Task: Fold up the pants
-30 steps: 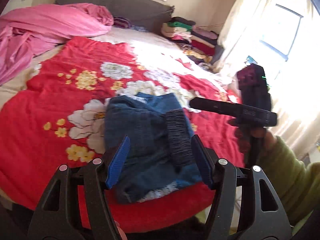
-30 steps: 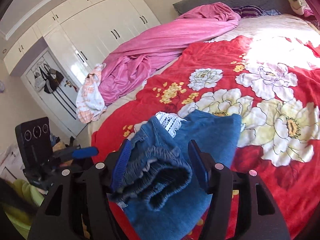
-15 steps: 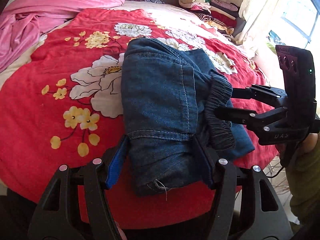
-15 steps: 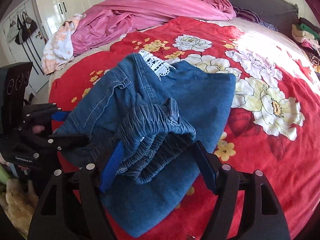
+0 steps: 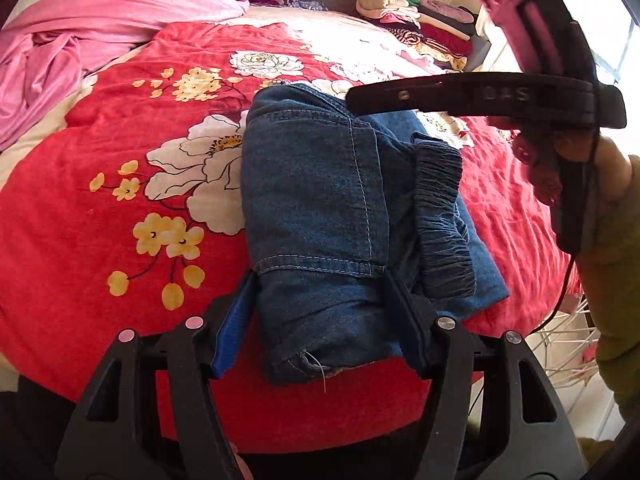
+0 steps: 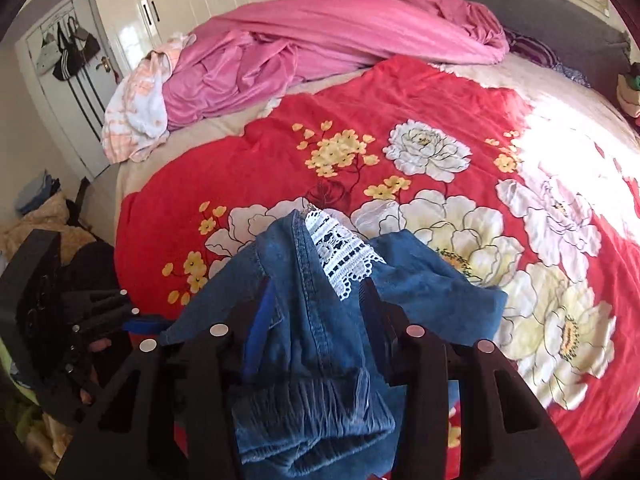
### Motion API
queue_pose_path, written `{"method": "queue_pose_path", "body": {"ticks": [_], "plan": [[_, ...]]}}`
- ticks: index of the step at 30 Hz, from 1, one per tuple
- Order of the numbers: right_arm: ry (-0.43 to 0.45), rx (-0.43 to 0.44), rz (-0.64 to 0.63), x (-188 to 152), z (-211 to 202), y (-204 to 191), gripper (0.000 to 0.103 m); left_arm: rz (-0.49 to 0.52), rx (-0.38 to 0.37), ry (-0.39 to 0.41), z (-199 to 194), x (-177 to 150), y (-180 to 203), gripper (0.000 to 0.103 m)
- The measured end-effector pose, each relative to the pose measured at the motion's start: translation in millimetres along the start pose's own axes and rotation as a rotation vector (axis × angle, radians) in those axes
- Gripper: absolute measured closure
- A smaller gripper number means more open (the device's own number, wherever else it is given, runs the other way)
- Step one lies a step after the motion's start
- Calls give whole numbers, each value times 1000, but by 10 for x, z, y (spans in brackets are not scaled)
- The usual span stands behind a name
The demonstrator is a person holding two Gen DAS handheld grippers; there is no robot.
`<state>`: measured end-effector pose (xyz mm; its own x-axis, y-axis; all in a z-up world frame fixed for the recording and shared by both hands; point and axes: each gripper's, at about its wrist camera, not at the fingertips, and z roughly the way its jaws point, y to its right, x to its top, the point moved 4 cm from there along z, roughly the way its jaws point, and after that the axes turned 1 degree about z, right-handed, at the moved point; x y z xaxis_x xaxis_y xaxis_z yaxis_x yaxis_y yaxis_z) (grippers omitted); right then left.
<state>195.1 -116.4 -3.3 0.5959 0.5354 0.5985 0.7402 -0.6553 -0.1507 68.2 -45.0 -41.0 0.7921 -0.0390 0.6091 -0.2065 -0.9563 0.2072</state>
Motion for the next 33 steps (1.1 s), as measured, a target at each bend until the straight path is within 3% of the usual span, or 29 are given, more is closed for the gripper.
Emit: {"method": "queue_pose_path", "body": {"ticks": [3, 6, 9, 18, 21, 24, 27, 31, 33], "plan": [[-81, 4, -40, -15, 260, -28, 62, 4, 0, -3, 3, -15, 2, 48], [-87, -42, -116, -70, 305, -168, 98, -7, -11, -7, 6, -22, -20, 48], [-18, -187, -230, 8, 163, -294, 98, -13, -22, -7, -2, -26, -30, 48], [-91, -282, -197, 41, 595, -66, 98, -3, -36, -30, 32, -65, -2, 46], [-71, -275, -146, 53, 569, 5, 94, -6, -41, -31, 37, -69, -4, 46], [-54, -290, -105, 52, 532, 75, 80, -7, -41, -32, 36, -69, -7, 46], [-28, -268, -68, 47, 457, 91, 77, -5, -40, -36, 44, -71, -7, 45], [49, -261, -23, 46, 211, 78, 58, -4, -42, -41, 60, -72, -6, 43], [85, -256, 0, 23, 66, 65, 54, -3, -42, -41, 64, -71, -6, 43]]}}
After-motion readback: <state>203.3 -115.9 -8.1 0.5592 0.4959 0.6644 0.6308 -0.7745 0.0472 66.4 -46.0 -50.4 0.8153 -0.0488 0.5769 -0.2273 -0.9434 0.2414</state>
